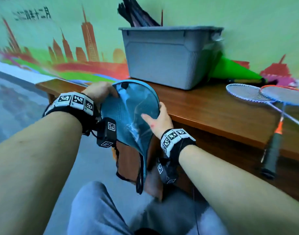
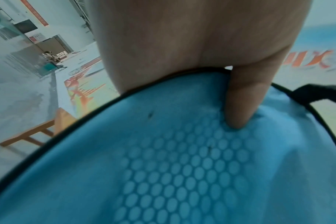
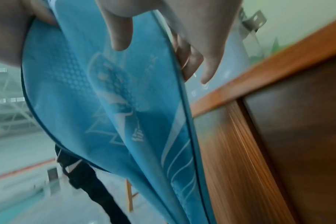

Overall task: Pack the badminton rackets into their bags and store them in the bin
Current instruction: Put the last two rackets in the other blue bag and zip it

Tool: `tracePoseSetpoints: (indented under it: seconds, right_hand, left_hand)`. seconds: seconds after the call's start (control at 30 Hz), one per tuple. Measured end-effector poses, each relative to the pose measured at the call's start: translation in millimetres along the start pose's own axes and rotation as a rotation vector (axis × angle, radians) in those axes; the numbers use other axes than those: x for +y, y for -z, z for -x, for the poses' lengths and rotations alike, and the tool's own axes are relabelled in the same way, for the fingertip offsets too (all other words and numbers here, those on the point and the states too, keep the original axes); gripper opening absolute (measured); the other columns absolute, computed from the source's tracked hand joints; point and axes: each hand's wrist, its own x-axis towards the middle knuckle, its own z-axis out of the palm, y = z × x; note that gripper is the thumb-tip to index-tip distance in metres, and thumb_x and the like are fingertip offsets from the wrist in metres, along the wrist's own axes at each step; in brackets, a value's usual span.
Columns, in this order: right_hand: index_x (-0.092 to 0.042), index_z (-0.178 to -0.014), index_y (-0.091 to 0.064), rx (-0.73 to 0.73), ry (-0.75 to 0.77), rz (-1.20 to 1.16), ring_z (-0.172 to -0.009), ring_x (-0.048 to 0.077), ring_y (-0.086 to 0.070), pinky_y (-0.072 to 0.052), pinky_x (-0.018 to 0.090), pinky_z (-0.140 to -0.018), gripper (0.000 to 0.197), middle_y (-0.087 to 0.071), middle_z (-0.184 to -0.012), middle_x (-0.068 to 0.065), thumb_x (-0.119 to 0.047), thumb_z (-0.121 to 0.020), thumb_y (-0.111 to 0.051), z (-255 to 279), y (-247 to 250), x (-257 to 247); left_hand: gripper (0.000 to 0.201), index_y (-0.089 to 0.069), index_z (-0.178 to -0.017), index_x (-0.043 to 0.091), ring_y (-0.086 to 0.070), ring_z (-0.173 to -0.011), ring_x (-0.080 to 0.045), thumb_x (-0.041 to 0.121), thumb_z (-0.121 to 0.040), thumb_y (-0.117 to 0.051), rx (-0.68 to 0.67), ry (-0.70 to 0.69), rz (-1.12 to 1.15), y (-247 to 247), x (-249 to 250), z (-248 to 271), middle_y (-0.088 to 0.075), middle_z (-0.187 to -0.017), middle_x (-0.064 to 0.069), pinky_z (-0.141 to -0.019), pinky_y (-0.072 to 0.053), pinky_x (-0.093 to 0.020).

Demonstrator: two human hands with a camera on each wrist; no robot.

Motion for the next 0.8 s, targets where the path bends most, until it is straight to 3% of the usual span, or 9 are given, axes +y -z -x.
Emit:
tracePoseSetpoints:
  seconds: [0.07,0.13,0.2,0.27,0.37,0.5,0.63,0.73,0.8]
  right_hand:
    - [-0.019,-0.124,-0.049,0.013,0.038,-0.109,-0.1,0.014,-0.061,-0.048,0.028,-0.092,0.055,-0.062,-0.108,-0.005,-0.034,-0.077,-0.073,2,16,-27]
    - [-0.015,-0.115,-0.057,-0.001,0.062,-0.165,-0.092,0.014,-0.063,-0.051,0.028,-0.089,0.04,-0.064,-0.1,-0.003,-0.024,-0.08,-0.072,0,32,-46]
    - [-0.012,-0.107,-0.064,-0.091,0.075,-0.204,-0.092,0.02,-0.067,-0.052,0.033,-0.092,0.027,-0.068,-0.099,0.002,-0.018,-0.082,-0.071,-2,47,-61]
    - [-0.011,-0.102,-0.067,-0.154,0.092,-0.218,-0.094,0.023,-0.068,-0.053,0.037,-0.092,0.02,-0.071,-0.102,0.008,-0.015,-0.082,-0.071,-5,60,-75]
    - [-0.007,-0.095,-0.068,-0.083,0.132,-0.099,-0.088,0.025,-0.067,-0.054,0.035,-0.086,0.019,-0.071,-0.097,0.01,-0.022,-0.085,-0.068,-13,77,-94]
    - [0.009,-0.096,-0.066,0.085,0.193,-0.108,-0.08,0.032,-0.065,-0.048,0.032,-0.068,0.036,-0.068,-0.098,0.027,-0.026,-0.086,-0.065,-23,93,-130]
    - [0.006,-0.092,-0.067,0.189,0.252,-0.19,-0.072,0.021,-0.057,-0.048,0.033,-0.065,0.032,-0.069,-0.088,0.022,-0.026,-0.089,-0.063,-27,109,-179]
    - [-0.003,-0.09,-0.067,0.216,0.26,-0.267,-0.075,0.023,-0.062,-0.051,0.034,-0.07,0.027,-0.069,-0.086,0.015,-0.029,-0.089,-0.063,-32,121,-209]
    - [0.001,-0.087,-0.066,0.247,0.247,-0.331,-0.08,0.033,-0.067,-0.054,0.04,-0.076,0.034,-0.07,-0.091,0.019,-0.032,-0.087,-0.064,-39,127,-223]
  left_hand:
    - [0.006,-0.065,-0.082,0.006,-0.062,-0.085,-0.032,0.006,-0.077,-0.064,0.077,-0.043,0.126,18,31,17,-0.063,-0.103,-0.018,-0.067,-0.053,-0.023]
    - [0.026,-0.045,-0.075,0.025,-0.059,-0.054,-0.01,0.006,-0.092,-0.051,0.144,-0.114,0.258,32,55,30,-0.051,-0.094,-0.004,-0.037,-0.04,-0.005]
    - [0.026,-0.038,-0.089,0.025,-0.054,-0.042,0.011,0.0,-0.096,-0.042,0.177,-0.159,0.356,42,76,48,-0.037,-0.099,-0.002,-0.032,-0.03,-0.001]
    - [0.029,-0.055,-0.089,0.021,-0.069,-0.072,-0.005,-0.008,-0.087,-0.047,0.186,-0.203,0.411,57,84,37,-0.058,-0.096,0.001,-0.043,-0.043,-0.004]
    - [0.031,-0.069,-0.095,0.009,-0.064,-0.087,-0.035,-0.012,-0.079,-0.052,0.208,-0.281,0.603,71,87,27,-0.073,-0.076,-0.004,-0.069,-0.057,-0.036]
    - [0.072,-0.046,-0.137,0.014,-0.061,-0.111,-0.028,0.025,-0.073,-0.076,0.436,-0.324,0.448,74,95,16,-0.062,-0.124,-0.007,-0.097,-0.049,-0.044]
    - [0.105,-0.009,-0.151,0.025,-0.021,-0.142,-0.031,0.048,-0.072,-0.075,0.649,-0.241,0.138,54,100,21,-0.02,-0.153,-0.014,-0.116,-0.017,-0.044]
    - [0.097,-0.015,-0.149,0.03,-0.008,-0.145,-0.027,0.053,-0.074,-0.072,0.608,-0.334,0.134,30,108,27,-0.008,-0.157,-0.01,-0.116,-0.013,-0.044]
    - [0.078,-0.04,-0.138,0.027,-0.022,-0.14,-0.027,0.056,-0.072,-0.071,0.552,-0.402,0.07,20,114,24,-0.024,-0.151,-0.01,-0.115,-0.021,-0.041]
